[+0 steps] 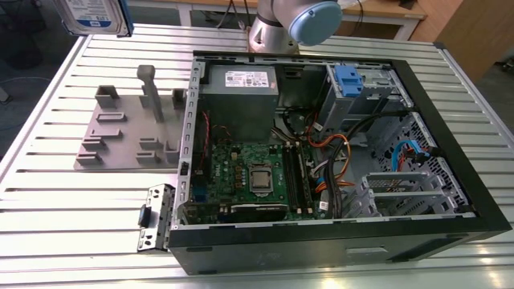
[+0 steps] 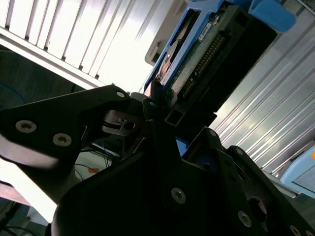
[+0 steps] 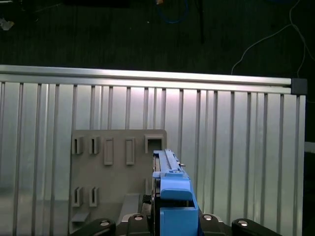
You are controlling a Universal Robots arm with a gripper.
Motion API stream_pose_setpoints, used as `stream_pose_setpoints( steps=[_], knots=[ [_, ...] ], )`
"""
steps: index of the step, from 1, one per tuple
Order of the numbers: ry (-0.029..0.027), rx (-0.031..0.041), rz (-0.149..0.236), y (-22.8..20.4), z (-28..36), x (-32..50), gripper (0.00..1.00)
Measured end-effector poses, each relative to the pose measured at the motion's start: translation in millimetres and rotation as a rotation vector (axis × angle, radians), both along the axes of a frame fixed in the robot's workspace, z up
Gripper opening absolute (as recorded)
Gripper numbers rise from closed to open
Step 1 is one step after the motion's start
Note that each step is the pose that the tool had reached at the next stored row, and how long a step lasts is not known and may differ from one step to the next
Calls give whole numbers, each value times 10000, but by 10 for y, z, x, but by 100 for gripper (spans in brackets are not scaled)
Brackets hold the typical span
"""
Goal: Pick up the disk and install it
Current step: 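Pick up the disk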
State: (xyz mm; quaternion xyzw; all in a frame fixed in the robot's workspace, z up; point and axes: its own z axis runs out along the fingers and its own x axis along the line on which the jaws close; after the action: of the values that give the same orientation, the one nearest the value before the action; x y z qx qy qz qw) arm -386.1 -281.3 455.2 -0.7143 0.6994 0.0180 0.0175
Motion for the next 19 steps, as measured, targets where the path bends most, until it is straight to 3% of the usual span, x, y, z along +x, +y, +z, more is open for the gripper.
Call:
stream_pose_setpoints(
  steps=[19],
  knots=[
    [-1,0,0,0,290,0,36]
  ],
)
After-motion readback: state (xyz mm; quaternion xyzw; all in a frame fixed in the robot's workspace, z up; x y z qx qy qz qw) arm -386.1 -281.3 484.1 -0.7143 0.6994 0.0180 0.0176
